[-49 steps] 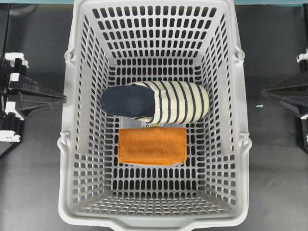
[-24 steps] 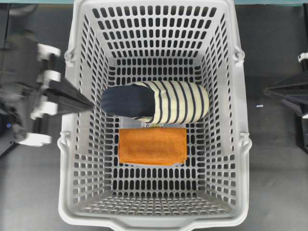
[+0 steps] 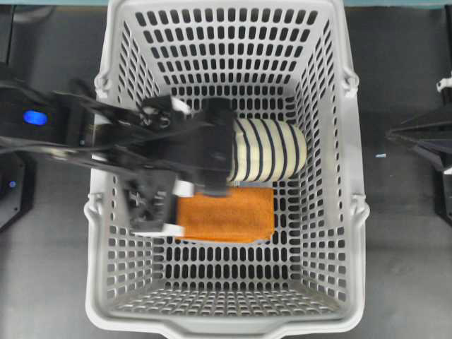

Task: Pick up the orange cloth from the shopping basket with the left arm.
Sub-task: 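Lower the left gripper onto the orange cloth and close on it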

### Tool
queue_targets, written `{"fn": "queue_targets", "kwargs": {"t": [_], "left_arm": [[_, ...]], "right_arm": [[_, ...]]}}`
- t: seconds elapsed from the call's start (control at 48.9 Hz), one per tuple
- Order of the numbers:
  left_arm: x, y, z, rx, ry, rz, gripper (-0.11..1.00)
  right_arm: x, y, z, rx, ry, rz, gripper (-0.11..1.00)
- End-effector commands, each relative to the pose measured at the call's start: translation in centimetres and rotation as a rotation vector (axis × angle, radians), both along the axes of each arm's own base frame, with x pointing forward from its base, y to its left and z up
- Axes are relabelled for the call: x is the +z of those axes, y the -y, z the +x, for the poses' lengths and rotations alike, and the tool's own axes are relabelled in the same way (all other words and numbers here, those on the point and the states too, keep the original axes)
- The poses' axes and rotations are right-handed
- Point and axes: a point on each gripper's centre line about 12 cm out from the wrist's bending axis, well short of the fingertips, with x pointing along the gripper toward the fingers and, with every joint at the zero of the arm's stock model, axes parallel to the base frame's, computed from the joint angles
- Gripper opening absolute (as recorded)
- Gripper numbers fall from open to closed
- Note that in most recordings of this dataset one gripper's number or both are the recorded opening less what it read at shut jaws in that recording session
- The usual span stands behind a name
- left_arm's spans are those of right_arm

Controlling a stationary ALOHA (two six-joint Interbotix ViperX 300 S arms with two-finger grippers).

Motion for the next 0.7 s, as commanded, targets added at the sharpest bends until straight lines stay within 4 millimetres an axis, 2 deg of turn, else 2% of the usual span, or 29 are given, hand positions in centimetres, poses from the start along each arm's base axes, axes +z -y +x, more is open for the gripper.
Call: {"fn": "queue_targets", "kwargs": {"t": [0.0, 0.123, 0.225, 0.286, 0.348, 0.532, 0.614, 0.675], "left_arm": [[-0.1, 0.3, 1.4, -0.002, -0.001, 0.0, 0.0], [-2.1, 1.0, 2.3, -0.016, -0.047, 0.007, 0.0], [-3.0, 1.5, 2.7, -0.026, -0.061, 0.008, 0.01], [-3.5, 1.9, 3.0, -0.031, -0.064, 0.005, 0.06], [-3.8, 2.1, 3.3, -0.032, -0.062, 0.004, 0.2], [-6.4, 2.6, 3.7, -0.021, -0.12, -0.001, 0.75], [-7.5, 2.7, 4.2, -0.018, -0.128, -0.004, 0.89], [-8.2, 2.8, 4.5, -0.019, -0.117, -0.006, 0.91]], "right_arm": [[0.2, 0.0, 0.1, 0.003, 0.006, 0.011, -0.01], [0.2, -0.1, 0.1, 0.006, 0.005, 0.02, -0.01], [0.2, -0.1, 0.0, 0.006, 0.006, 0.02, -0.01], [0.1, -0.1, 0.1, 0.006, 0.003, 0.021, -0.01], [0.1, -0.1, 0.0, 0.006, 0.005, 0.021, -0.01], [0.0, -0.1, 0.0, 0.006, 0.002, 0.023, -0.01], [0.0, -0.1, 0.0, 0.007, 0.002, 0.023, -0.01], [-0.1, -0.1, 0.0, 0.007, -0.002, 0.023, -0.01]]}}
